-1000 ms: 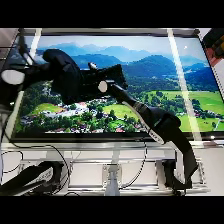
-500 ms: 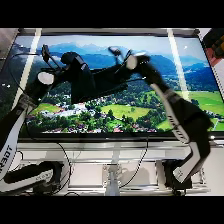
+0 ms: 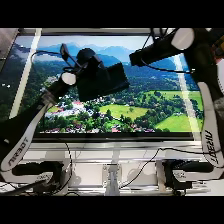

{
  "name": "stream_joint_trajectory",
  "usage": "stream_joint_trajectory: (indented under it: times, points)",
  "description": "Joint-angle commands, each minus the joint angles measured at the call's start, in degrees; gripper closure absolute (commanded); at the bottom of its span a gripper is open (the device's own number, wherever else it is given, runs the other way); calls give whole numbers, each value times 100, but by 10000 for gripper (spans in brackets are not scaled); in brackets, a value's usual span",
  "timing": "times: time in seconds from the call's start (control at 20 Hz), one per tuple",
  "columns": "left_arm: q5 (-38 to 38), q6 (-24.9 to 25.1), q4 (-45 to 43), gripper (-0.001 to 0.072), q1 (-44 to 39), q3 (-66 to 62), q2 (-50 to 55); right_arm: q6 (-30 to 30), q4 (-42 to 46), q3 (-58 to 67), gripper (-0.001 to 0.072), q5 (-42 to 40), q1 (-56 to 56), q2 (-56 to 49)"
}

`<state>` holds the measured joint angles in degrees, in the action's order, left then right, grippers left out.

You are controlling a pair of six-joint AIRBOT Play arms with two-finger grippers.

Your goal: Fold the clothes and pants, and hang the long-sleeved shirts on hangers.

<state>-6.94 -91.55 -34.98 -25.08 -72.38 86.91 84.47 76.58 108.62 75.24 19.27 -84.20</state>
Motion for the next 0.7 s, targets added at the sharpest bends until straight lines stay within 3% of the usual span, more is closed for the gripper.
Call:
stream_joint_trajectory:
  times: [0.0, 0.05, 0.1, 0.15, 0.35, 0.5, 0.65]
  points:
    - [232, 2, 15, 649, -299, -498, 546, -17, 17, 0, 686, 26, -31, 323]
    - [229, 2, 15, 475, -337, -601, 654, -17, 17, 0, 685, 44, -31, 330]
    - [232, 0, 17, 121, -352, -662, 710, -17, 22, 0, 685, 46, -31, 330]
    - [247, 2, 33, 13, -372, -682, 717, -17, 24, 0, 686, 46, -31, 330]
    - [334, 2, 37, 9, -369, -686, 595, -20, 201, 0, 685, 44, -31, 330]
    - [505, 7, 33, 10, -363, -686, 420, -17, 927, -2, 686, 42, -35, 323]
    - [485, 313, -328, 11, -299, -686, 85, -11, 1672, -59, 685, -2, -374, 319]
